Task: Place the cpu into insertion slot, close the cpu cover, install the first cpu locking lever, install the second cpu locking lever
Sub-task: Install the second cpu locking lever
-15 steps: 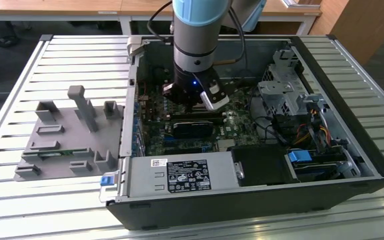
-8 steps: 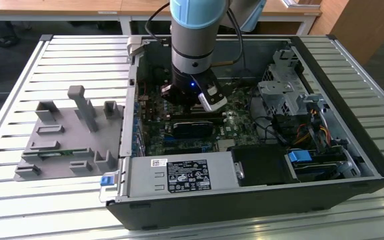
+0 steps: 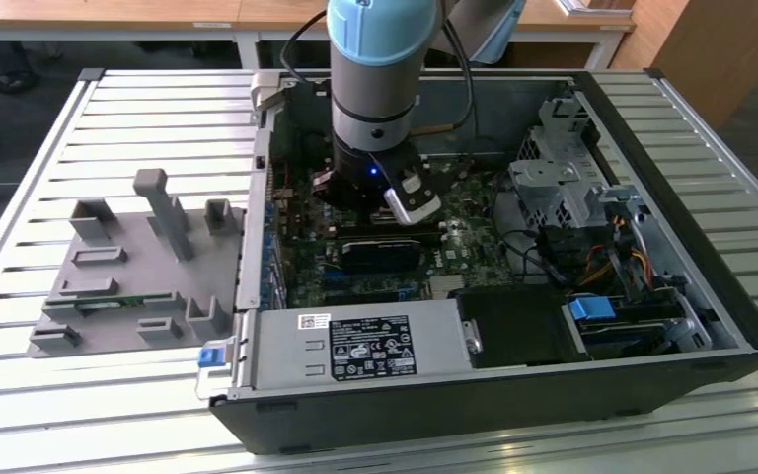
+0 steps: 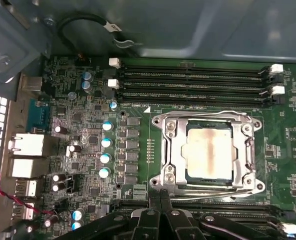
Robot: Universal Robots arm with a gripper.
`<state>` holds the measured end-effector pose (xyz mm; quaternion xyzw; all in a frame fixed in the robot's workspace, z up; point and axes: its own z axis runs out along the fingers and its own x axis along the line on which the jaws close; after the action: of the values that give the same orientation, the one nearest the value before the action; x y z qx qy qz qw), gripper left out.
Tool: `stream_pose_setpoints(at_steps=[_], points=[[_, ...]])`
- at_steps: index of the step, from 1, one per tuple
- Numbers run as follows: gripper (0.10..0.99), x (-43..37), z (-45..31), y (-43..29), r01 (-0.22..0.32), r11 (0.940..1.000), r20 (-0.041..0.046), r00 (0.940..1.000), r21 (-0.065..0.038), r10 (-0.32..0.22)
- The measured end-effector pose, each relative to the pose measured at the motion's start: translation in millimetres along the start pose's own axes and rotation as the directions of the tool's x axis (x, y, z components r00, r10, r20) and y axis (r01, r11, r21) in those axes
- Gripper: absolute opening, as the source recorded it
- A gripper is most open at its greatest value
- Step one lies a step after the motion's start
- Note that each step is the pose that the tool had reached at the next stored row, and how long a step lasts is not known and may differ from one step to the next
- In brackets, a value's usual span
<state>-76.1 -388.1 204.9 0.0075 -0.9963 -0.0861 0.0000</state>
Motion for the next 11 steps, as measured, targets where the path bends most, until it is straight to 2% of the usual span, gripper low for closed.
stream_pose_setpoints(at_steps=[11], points=[[0.106,0.4,7.8,-1.4,0.003,0.9995,0.0,1.0,-0.031,-0.003]])
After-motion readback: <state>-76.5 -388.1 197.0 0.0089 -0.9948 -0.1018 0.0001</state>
